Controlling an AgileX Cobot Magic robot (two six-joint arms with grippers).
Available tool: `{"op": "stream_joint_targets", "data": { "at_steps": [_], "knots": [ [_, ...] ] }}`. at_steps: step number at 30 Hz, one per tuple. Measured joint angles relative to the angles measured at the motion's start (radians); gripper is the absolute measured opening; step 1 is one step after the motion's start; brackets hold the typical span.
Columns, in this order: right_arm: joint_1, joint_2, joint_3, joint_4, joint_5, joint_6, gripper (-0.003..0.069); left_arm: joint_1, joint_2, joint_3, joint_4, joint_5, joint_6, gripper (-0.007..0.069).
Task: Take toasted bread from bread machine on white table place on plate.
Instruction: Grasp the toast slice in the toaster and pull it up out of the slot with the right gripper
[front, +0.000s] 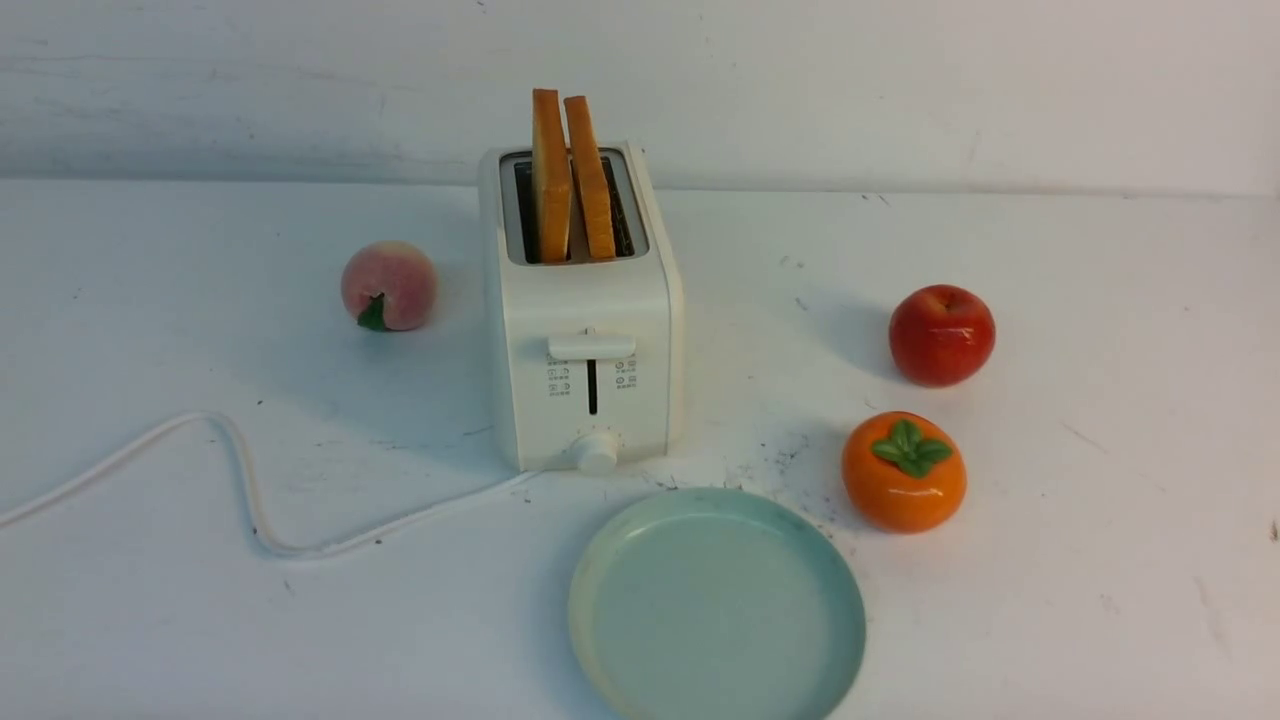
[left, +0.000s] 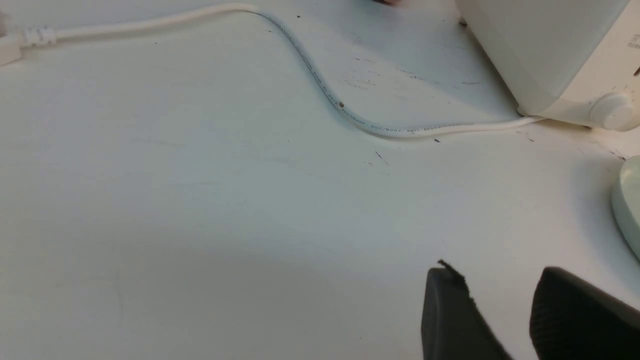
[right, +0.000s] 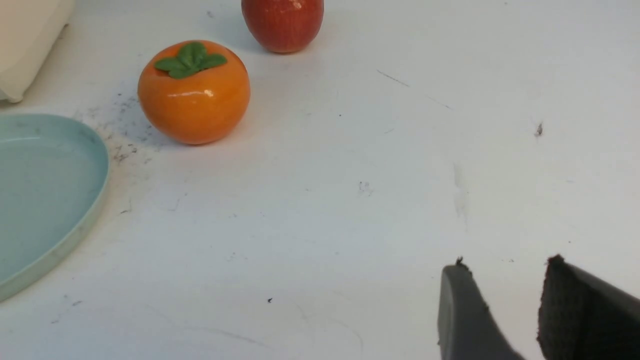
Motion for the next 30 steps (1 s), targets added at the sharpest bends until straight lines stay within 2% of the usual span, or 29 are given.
{"op": "stream_joint_targets", "data": {
  "at_steps": [25,28,29,30],
  "knots": [
    [0.000,0.000,0.001,0.008,-0.009,0.008,0.0240,0.000,0.000,0.000,-0.002,-0.001,-0.002,0.0238],
    [0.000,0.000,0.011,0.165,-0.067,0.126,0.0240,0.000,0.000,0.000,-0.087,-0.033,-0.060,0.0238],
    [0.000,0.000,0.011,0.180,-0.067,0.135,0.0240,0.000,0.000,0.000,-0.098,-0.033,-0.068,0.0238],
    [0.000,0.000,0.013,0.272,-0.113,0.196,0.0240,0.000,0.000,0.000,-0.180,-0.062,-0.124,0.0238]
  ]
}}
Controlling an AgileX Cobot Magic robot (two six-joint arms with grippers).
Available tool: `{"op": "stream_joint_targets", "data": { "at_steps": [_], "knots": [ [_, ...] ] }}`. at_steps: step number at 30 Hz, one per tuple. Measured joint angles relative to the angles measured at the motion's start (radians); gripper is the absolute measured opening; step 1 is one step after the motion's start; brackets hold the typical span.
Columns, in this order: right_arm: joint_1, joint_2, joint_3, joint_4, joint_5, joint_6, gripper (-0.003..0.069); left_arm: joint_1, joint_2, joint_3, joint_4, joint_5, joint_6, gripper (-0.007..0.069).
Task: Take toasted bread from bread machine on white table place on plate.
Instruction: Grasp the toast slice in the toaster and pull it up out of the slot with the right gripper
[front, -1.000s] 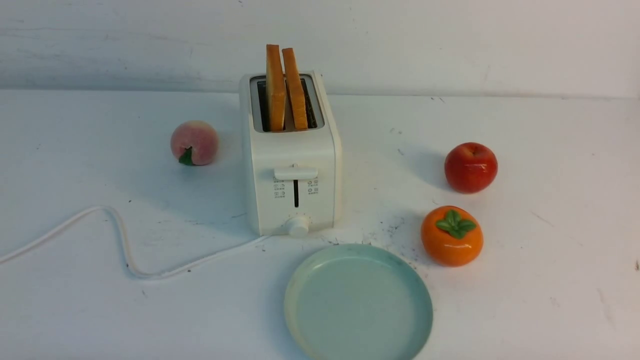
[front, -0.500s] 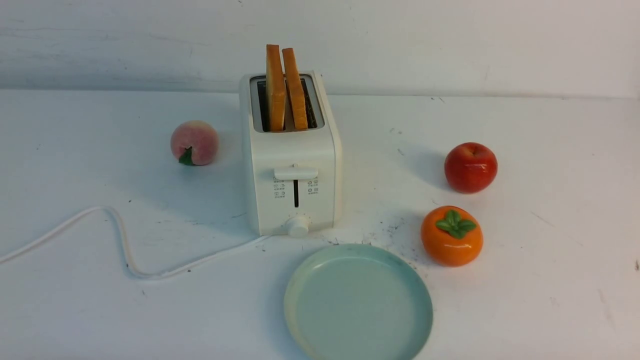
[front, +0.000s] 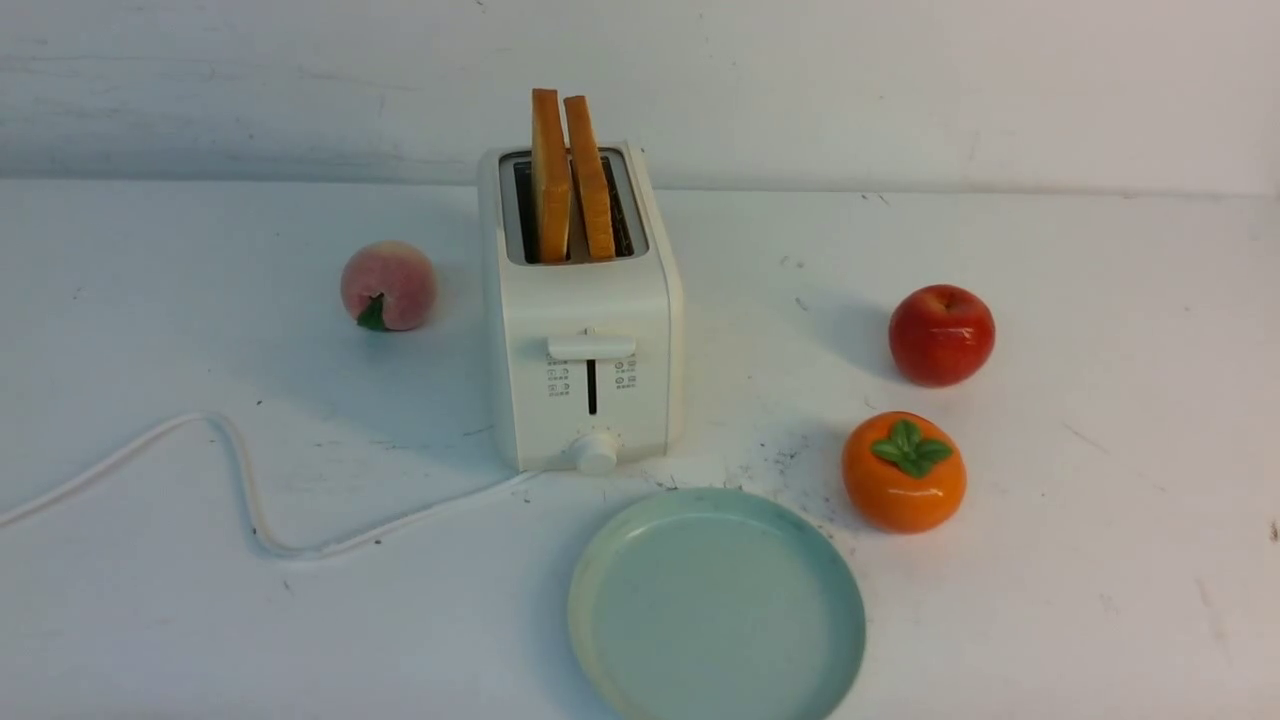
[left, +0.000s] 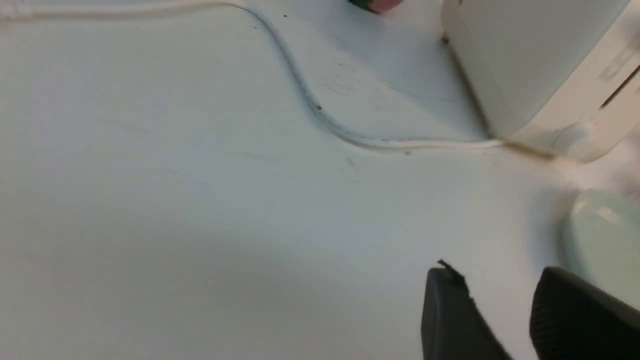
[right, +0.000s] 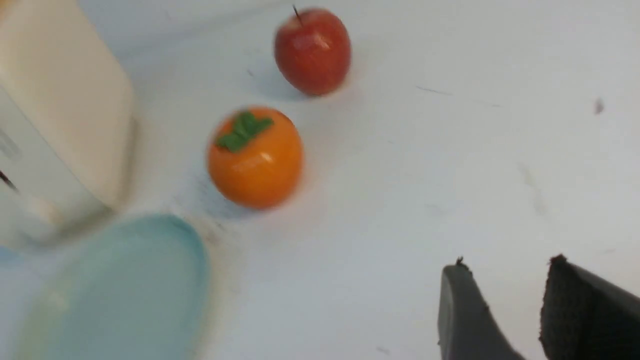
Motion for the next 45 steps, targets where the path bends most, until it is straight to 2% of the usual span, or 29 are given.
{"op": "stream_joint_targets", "data": {
  "at_steps": [1,2,3,4,6,10,16,18,21,22,24,26,27,29,30,31,32,34,35,36,38,39,40,43,45],
  "knots": [
    [0.000,0.000,0.000,0.032,-0.015,0.020,0.0240,0.000,0.000,0.000,-0.034,-0.010,-0.023,0.0238],
    [0.000,0.000,0.000,0.153,-0.077,0.091,0.0240,0.000,0.000,0.000,-0.212,-0.046,-0.142,0.0238],
    [0.000,0.000,0.000,0.240,-0.110,0.126,0.0240,0.000,0.000,0.000,-0.338,-0.073,-0.223,0.0238],
    [0.000,0.000,0.000,0.251,-0.118,0.135,0.0240,0.000,0.000,0.000,-0.359,-0.076,-0.235,0.0238],
    [0.000,0.000,0.000,0.355,-0.147,0.161,0.0240,0.000,0.000,0.000,-0.608,-0.102,-0.355,0.0238],
    [0.000,0.000,0.000,0.396,-0.170,0.166,0.0240,0.000,0.000,0.000,-0.788,-0.122,-0.405,0.0238],
    [0.000,0.000,0.000,0.407,-0.244,0.167,0.0240,0.000,0.000,0.000,-0.850,-0.145,-0.410,0.0238],
    [0.000,0.000,0.000,0.409,-0.345,0.167,0.0240,0.000,0.000,0.000,-0.855,-0.153,-0.410,0.0238],
    [0.000,0.001,-0.009,0.418,-0.588,0.126,0.0240,0.000,0.000,0.000,-0.866,-0.186,-0.406,0.0238],
    [0.000,0.003,-0.015,0.421,-0.602,0.114,0.0240,0.000,0.000,0.000,-0.866,-0.187,-0.403,0.0238],
    [0.000,0.042,-0.098,0.430,-0.704,-0.014,0.0240,0.000,0.000,0.000,-0.869,-0.195,-0.358,0.0238],
    [0.000,0.108,-0.190,0.435,-0.681,-0.156,0.0238,0.000,0.000,0.000,-0.871,-0.195,-0.313,0.0238],
    [0.000,0.108,-0.202,0.435,-0.681,-0.173,0.0237,0.000,0.000,0.000,-0.871,-0.195,-0.307,0.0238],
    [0.000,0.235,-0.346,0.435,-0.544,-0.387,0.0202,0.000,0.000,0.000,-0.878,-0.199,-0.252,0.0238],
    [0.000,0.304,-0.419,0.431,-0.423,-0.485,0.0167,0.000,0.000,0.000,-0.881,-0.199,-0.232,0.0238],
    [0.000,0.366,-0.479,0.429,-0.324,-0.553,0.0129,0.000,0.000,0.000,-0.881,-0.200,-0.220,0.0238],
    [0.000,0.379,-0.490,0.427,-0.303,-0.566,0.0121,0.000,0.000,0.000,-0.881,-0.200,-0.218,0.0238],
    [0.000,0.546,-0.621,0.414,-0.034,-0.659,0.0020,0.000,0.000,0.000,-0.882,-0.203,-0.205,0.0238],
    [0.000,0.562,-0.641,0.412,-0.010,-0.662,0.0014,0.000,0.000,0.000,-0.882,-0.204,-0.203,0.0238],
    [0.000,0.729,-0.745,0.404,0.252,-0.671,-0.0013,0.000,0.000,0.000,-0.884,-0.211,-0.201,0.0238],
    [0.000,0.851,-0.826,0.399,0.425,-0.671,-0.0010,0.000,0.000,0.000,-0.890,-0.213,-0.200,0.0238],
    [0.000,0.866,-0.836,0.398,0.425,-0.671,-0.0010,0.000,0.000,0.000,-0.891,-0.213,-0.200,0.0238],
    [0.000,0.970,-0.905,0.393,0.563,-0.671,-0.0006,0.000,0.000,0.000,-0.896,-0.214,-0.200,0.0238],
    [0.017,1.171,-1.071,0.390,0.744,-0.671,-0.0002,0.000,0.000,0.000,-0.896,-0.215,-0.200,0.0238],
    [0.056,1.252,-1.141,0.389,0.795,-0.685,-0.0002,0.000,0.000,0.000,-0.896,-0.215,-0.197,0.0238]
  ]
}}
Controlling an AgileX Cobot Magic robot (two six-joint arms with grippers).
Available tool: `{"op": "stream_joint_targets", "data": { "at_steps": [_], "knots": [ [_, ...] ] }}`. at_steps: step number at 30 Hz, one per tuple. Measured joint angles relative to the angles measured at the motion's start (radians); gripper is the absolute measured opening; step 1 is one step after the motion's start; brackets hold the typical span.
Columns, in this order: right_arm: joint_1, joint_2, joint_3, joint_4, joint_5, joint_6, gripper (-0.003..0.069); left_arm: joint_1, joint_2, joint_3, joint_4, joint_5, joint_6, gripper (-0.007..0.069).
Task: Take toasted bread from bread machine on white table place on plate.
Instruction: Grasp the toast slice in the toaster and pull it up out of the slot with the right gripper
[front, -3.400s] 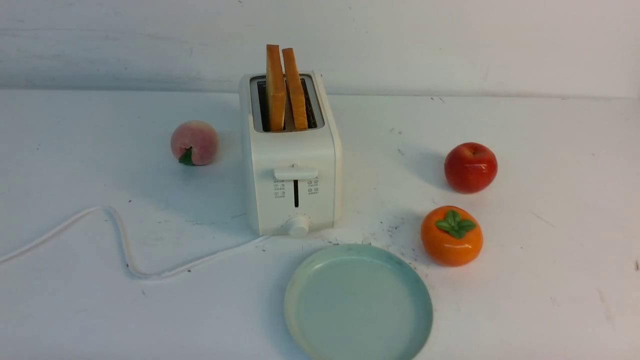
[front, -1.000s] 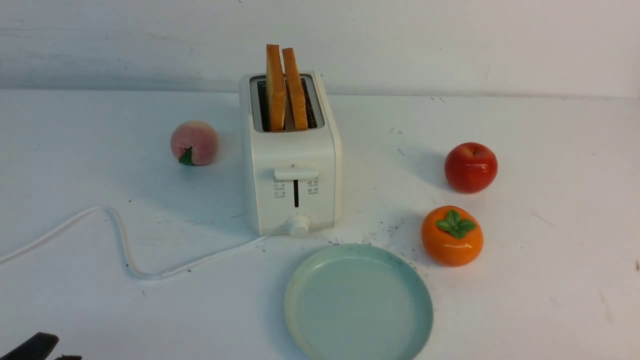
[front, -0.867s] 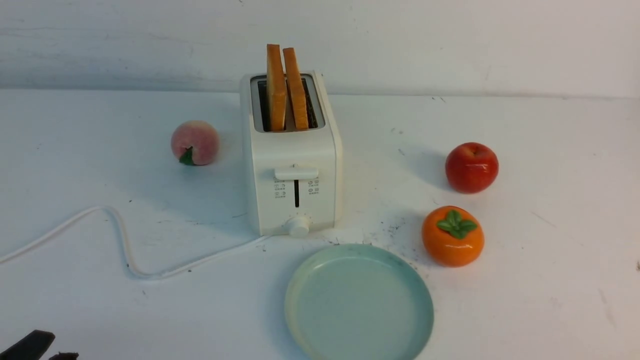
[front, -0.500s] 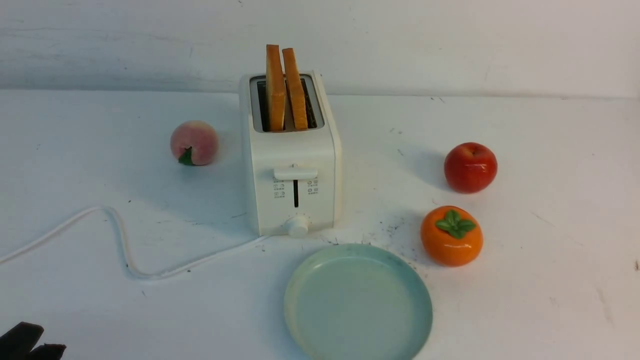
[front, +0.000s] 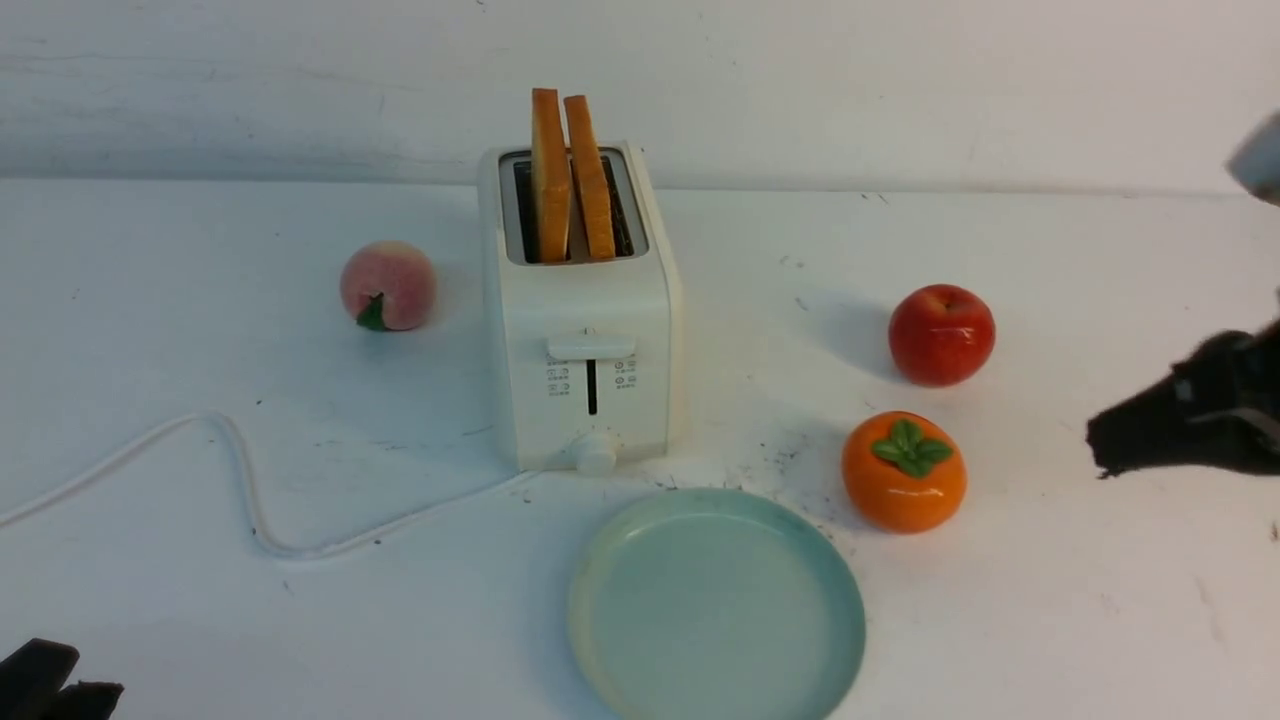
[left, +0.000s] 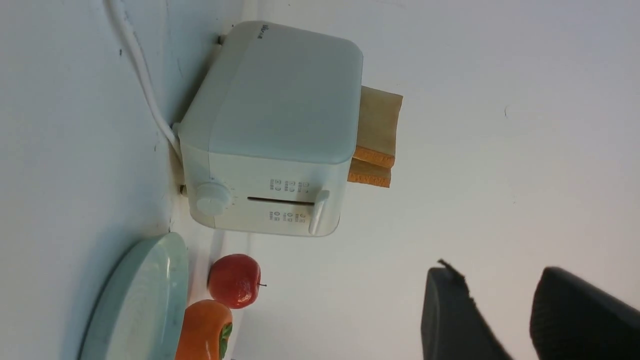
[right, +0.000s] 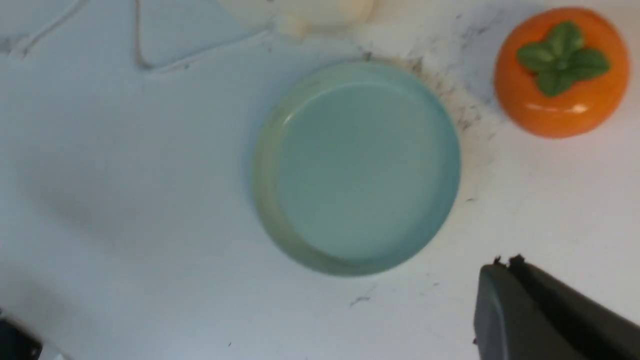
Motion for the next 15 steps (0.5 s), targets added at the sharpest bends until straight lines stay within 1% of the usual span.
{"op": "stream_joint_targets", "data": {
  "at_steps": [1,3,4,6,7,9,11,12,13,14,15],
  "knots": [
    [0.057,0.057,-0.066,0.000,0.011,-0.012,-0.0002,0.000,0.000,0.000,-0.001,0.001,0.008,0.0238],
    [0.128,0.105,-0.137,-0.003,-0.008,-0.012,-0.0002,0.000,0.000,0.000,-0.001,0.007,0.018,0.0238],
    [0.206,0.150,-0.187,-0.010,-0.048,-0.012,-0.0002,0.000,0.000,0.000,-0.001,0.012,0.023,0.0238],
    [0.302,0.210,-0.261,-0.038,-0.119,-0.009,-0.0002,0.000,0.000,0.000,-0.001,0.020,0.025,0.0238],
    [0.358,0.251,-0.309,-0.072,-0.169,0.004,-0.0002,0.000,0.000,0.000,-0.001,0.027,0.026,0.0238],
    [0.416,0.306,-0.370,-0.133,-0.242,0.040,-0.0002,0.000,0.000,0.000,-0.001,0.036,0.028,0.0238],
    [0.465,0.374,-0.436,-0.223,-0.338,0.092,-0.0001,0.000,0.000,0.000,-0.001,0.054,0.039,0.0238],
    [0.481,0.407,-0.466,-0.266,-0.383,0.114,0.0000,0.000,0.000,0.000,-0.001,0.064,0.046,0.0238],
    [0.481,0.407,-0.471,-0.274,-0.383,0.118,0.0000,0.000,0.000,0.000,-0.001,0.064,0.047,0.0238],
    [0.504,0.469,-0.518,-0.335,-0.457,0.149,0.0006,0.000,0.000,0.000,-0.001,0.083,0.058,0.0238],
    [0.509,0.488,-0.537,-0.353,-0.475,0.156,0.0010,0.000,0.000,0.000,-0.001,0.090,0.062,0.0238]
  ]
}}
